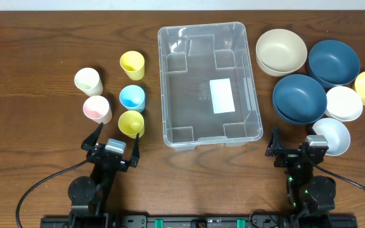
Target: Pack container
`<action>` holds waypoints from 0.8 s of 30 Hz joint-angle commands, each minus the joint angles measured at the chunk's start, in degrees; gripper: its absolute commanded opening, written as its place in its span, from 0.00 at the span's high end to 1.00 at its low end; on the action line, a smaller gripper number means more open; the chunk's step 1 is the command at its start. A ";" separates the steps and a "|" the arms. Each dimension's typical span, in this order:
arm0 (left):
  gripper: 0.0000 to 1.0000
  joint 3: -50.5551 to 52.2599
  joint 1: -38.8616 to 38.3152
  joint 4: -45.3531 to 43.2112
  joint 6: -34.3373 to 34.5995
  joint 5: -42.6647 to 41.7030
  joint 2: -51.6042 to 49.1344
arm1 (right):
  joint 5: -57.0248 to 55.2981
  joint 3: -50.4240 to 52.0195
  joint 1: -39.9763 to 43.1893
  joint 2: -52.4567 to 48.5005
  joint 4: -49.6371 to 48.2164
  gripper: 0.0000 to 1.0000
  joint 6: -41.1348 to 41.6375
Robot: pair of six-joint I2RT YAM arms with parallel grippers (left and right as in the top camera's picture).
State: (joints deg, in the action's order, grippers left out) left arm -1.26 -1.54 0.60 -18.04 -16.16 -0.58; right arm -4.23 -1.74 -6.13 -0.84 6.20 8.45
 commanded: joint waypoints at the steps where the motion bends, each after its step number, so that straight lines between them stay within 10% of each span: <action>1: 0.02 1.03 0.35 1.95 -0.35 -0.76 0.28 | 0.61 0.42 -0.57 0.46 -0.17 0.01 -0.83; 24: 0.02 1.03 0.35 1.95 -0.35 -0.76 0.28 | 0.74 0.42 -0.59 0.46 -3.80 0.01 -0.79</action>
State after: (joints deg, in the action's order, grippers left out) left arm -1.26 -1.54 0.60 -18.04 -16.16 -0.58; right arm -4.32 -1.58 -6.13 -0.84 3.01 8.47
